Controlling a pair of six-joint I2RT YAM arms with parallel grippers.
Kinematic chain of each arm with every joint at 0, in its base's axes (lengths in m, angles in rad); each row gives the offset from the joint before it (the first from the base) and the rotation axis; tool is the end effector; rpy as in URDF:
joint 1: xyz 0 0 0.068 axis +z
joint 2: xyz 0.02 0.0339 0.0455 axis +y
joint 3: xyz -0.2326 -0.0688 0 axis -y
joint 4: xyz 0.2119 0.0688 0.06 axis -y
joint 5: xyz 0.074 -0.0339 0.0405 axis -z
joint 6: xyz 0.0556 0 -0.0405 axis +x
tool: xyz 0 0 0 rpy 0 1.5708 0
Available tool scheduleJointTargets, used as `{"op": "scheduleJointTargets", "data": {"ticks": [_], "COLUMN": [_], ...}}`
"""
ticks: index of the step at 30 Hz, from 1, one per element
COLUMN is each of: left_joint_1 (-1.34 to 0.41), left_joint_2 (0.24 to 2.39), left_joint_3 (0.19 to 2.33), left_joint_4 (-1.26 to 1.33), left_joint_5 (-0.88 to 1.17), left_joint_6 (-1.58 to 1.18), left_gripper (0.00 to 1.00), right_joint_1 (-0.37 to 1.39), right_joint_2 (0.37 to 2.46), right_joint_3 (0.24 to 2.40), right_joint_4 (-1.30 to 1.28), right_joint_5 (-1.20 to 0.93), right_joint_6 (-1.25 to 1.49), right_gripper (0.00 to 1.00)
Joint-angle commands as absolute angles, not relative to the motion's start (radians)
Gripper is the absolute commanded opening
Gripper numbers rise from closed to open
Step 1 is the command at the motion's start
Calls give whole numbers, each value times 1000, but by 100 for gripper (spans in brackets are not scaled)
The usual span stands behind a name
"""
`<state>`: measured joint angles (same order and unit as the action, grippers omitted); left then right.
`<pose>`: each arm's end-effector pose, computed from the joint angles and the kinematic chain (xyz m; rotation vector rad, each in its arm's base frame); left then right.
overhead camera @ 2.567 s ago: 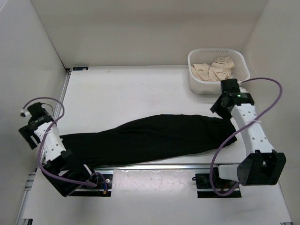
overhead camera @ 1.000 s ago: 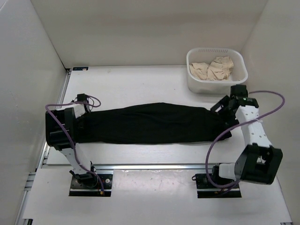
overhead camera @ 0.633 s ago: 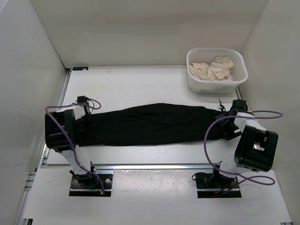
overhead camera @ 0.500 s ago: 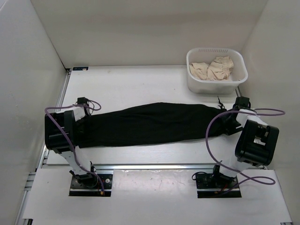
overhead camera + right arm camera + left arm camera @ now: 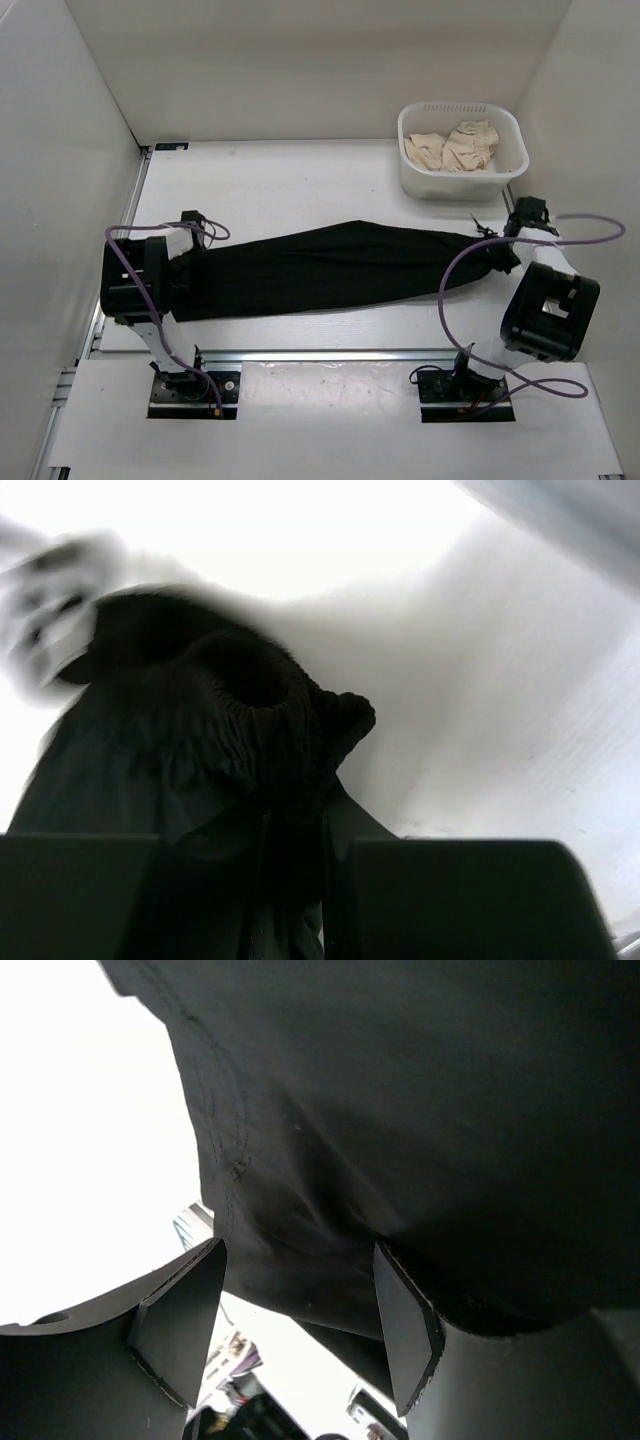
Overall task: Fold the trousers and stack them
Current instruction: Fold the trousers
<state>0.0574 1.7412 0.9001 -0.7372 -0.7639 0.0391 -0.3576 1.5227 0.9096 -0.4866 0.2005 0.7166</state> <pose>0.2420 0.0524 0.1106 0.0220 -2.8759 -1.1534 0.2537 -0.1066 0.1585 1.4054 2.2356 -0.1482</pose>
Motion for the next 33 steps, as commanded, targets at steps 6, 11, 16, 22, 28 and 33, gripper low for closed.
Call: {"op": "scheduleJointTargets", "data": {"ticks": [6, 11, 16, 22, 28, 33], "left_joint_1": [17, 17, 17, 17, 17, 17], "left_joint_2": [1821, 1879, 1913, 1922, 1922, 1904], "left_joint_3": [975, 1063, 1104, 1126, 1126, 1126], "left_joint_4": [-732, -788, -802, -821, -821, -830], "left_joint_5": [-588, -588, -577, -568, -558, -558], "left_joint_6": [0, 0, 0, 0, 0, 0], "left_gripper": [73, 73, 73, 73, 73, 73], "right_joint_1": [536, 929, 1041, 1097, 1149, 1189], "right_joint_2": [1460, 1751, 1962, 2082, 2094, 2103], "right_joint_3": [1323, 1567, 1695, 1779, 1779, 1805], "right_joint_4": [-575, -710, -701, -667, -603, -554], "right_joint_5": [631, 792, 726, 651, 591, 465], "right_joint_6": [544, 626, 592, 535, 422, 249], "right_gripper": [0, 0, 0, 0, 3, 66]}}
